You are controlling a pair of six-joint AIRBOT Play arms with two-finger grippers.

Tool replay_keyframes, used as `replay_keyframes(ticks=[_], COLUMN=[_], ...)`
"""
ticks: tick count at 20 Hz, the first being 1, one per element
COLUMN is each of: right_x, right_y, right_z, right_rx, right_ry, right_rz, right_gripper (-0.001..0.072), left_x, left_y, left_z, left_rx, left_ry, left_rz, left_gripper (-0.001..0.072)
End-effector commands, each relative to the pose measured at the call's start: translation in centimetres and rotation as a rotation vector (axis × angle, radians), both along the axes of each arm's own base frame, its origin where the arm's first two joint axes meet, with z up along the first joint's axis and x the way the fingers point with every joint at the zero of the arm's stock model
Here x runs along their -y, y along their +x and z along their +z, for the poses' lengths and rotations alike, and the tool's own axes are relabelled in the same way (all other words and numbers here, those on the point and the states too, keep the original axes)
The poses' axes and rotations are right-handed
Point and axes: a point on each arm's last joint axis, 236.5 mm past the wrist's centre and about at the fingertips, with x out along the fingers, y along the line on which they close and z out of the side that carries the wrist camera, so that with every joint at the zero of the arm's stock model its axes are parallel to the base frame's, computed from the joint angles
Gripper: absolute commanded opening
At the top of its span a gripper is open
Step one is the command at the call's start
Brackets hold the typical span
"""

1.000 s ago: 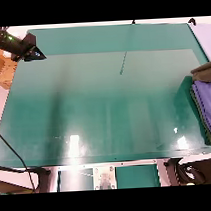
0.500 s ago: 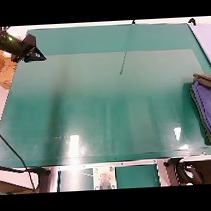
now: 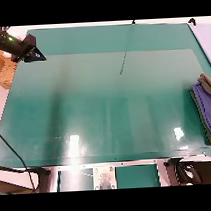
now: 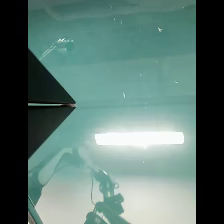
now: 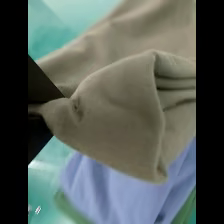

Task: Fold the shirts.

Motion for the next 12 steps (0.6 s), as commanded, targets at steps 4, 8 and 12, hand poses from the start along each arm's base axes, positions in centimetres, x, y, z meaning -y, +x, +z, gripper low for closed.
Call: replay_keyframes(ticks=[4, 8, 12], right_x=[-1.3, -1.4, -1.2], right_y=[-3.6, -4.4, -3.8], right_z=[-3.6, -4.3, -4.0], right_rx=[-0.163, -0.202, -0.195], right_ry=[0.075, 0.087, 0.067], right_rz=[-0.031, -0.037, -0.029], right_gripper=[0.0122, 0.0528, 0.0516], left_x=[0.0, 0.0, 0.0], left_y=[0.0, -0.2, -0.5], left_z=[0.0, -0.1, -0.2], left_rx=[0.008, 0.000, -0.008], left_ry=[0.005, 0.006, 0.007], left_rz=[-0.013, -0.018, -0.024], left_gripper=[0.0023, 0.0023, 0.0023])
